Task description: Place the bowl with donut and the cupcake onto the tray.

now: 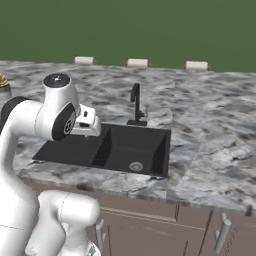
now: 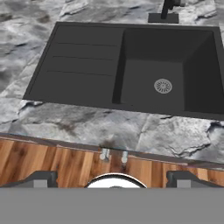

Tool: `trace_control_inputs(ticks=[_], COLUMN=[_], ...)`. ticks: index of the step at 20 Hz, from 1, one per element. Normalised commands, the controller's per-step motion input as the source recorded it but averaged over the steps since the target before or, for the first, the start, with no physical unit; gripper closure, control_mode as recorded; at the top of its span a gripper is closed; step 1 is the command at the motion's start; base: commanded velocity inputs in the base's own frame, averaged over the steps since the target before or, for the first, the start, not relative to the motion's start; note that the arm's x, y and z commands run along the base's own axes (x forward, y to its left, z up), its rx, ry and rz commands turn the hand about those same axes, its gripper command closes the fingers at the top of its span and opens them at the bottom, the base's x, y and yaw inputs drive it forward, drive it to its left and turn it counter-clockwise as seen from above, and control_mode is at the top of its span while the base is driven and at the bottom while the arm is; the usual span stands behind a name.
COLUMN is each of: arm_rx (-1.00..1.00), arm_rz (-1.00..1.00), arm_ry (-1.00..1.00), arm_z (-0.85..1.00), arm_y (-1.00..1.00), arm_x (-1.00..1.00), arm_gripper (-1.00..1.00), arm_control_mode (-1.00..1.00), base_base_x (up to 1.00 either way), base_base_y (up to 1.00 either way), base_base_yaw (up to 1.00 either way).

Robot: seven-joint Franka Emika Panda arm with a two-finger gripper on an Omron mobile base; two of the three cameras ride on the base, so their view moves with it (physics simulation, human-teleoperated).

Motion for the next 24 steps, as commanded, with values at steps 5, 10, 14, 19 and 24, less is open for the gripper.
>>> trace_control_inputs(ticks=[5, 10, 14, 19, 24], arm_rx=[0.0, 0.0, 0.0, 0.0, 0.0], arm_rz=[0.0, 0.0, 0.0, 0.0, 0.0], arm_ry=[0.0, 0.0, 0.0, 0.0, 0.0], arm_z=[0.0, 0.0, 0.0, 0.0, 0.0], arm_y=[0.0, 0.0, 0.0, 0.0, 0.0], arm_x=[0.0, 0.0, 0.0, 0.0, 0.0], arm_gripper=[-1.0, -1.0, -1.0, -1.0, -1.0], arm_control_mode=[1.0, 1.0, 1.0, 1.0, 1.0], base_base_x=[-0.55, -0.27, -0.14, -0.09, -0.16], base_base_y=[0.04, 0.54, 0.84, 0.96, 0.97], base_base_yaw=[0.03, 0.0, 0.0, 0.0, 0.0])
